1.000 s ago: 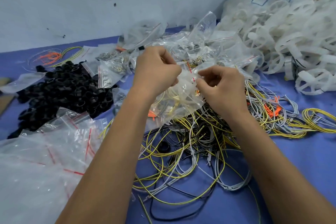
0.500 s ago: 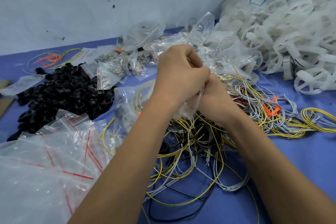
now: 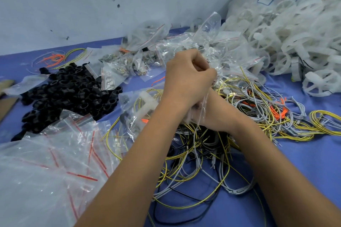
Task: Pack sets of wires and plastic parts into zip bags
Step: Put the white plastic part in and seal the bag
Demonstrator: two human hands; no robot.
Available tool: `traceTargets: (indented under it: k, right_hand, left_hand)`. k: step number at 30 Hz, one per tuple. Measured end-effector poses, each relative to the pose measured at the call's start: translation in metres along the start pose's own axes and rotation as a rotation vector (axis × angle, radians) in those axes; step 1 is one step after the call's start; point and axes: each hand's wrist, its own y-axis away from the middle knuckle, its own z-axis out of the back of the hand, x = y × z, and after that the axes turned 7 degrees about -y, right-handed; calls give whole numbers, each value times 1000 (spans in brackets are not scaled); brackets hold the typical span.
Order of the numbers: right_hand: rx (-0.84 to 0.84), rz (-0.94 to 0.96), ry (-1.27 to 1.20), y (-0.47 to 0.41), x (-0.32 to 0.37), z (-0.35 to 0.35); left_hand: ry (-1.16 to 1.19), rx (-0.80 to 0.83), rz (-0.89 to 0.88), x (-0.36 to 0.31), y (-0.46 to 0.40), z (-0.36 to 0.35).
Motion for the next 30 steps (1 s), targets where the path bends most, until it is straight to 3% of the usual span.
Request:
traceTargets:
  k: [3, 8, 15, 19, 21, 23, 27, 30]
  right_hand:
    - [-173, -102, -50, 0, -7, 12]
    - [-427, -84, -92, 9, 2, 28]
    - [-694, -160, 416, 45, 6, 78]
    - [-806, -419, 771, 75, -17, 120]
    - [-917, -498, 830, 87, -28, 138]
    - [-917, -541, 833, 95, -38, 151]
    - [-753, -624, 704, 102, -52, 161]
    - [-821, -589, 683, 105, -54, 159]
  left_hand:
    - [5, -106, -12, 4, -3, -5]
    - [-95, -123, -85, 6, 1, -16]
    - [-116, 95, -369, -37, 19, -70]
    - [-109, 207, -326, -51, 18, -113]
    - [-119, 253, -296, -55, 17, -131]
    - [-118, 269, -263, -58, 16, -145]
    - [-124, 285, -214, -62, 17, -158]
    - [-119, 260, -221, -64, 19, -155]
